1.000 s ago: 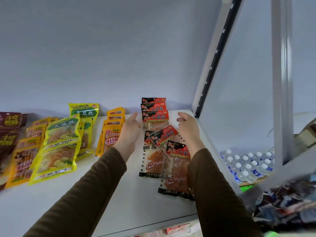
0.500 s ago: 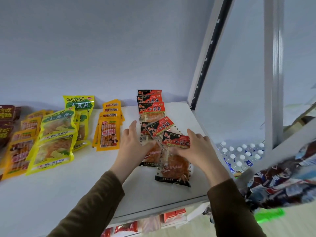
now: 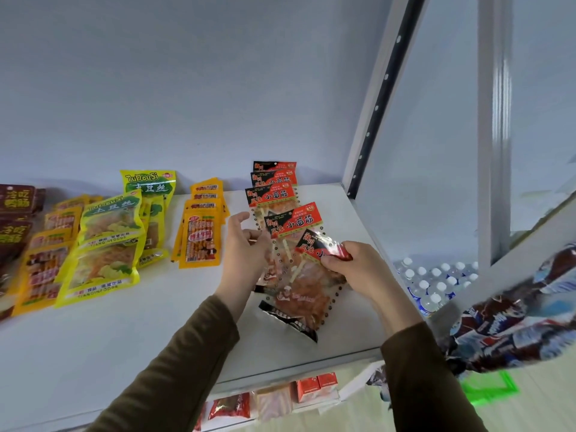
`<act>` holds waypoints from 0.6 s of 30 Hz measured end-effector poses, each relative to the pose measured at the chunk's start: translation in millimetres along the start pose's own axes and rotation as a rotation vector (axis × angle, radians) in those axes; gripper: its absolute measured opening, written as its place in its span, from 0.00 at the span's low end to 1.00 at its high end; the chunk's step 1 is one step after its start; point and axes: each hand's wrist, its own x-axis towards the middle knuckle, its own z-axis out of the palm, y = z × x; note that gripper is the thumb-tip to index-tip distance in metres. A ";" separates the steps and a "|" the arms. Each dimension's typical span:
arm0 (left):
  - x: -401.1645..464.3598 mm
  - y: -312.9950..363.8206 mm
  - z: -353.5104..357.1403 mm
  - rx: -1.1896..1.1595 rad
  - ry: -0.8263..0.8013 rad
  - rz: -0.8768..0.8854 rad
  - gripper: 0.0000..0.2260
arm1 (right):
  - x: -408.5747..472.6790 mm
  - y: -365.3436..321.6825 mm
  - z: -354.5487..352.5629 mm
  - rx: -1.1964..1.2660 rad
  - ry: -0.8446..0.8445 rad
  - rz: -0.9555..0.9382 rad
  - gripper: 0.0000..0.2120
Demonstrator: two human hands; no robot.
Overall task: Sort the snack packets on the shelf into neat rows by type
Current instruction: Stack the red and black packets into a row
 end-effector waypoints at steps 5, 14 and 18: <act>1.9 -3.7 -1.3 -0.124 0.079 -0.044 0.19 | -7.6 -2.7 -0.6 0.086 -0.196 0.059 0.10; 3.2 -7.9 -14.8 0.054 -0.099 -0.034 0.30 | -14.7 -2.6 -6.9 -0.266 -0.056 -0.013 0.13; 2.8 -10.1 -12.9 0.060 -0.049 -0.027 0.31 | -21.5 -22.6 -13.1 -0.317 0.092 -0.211 0.06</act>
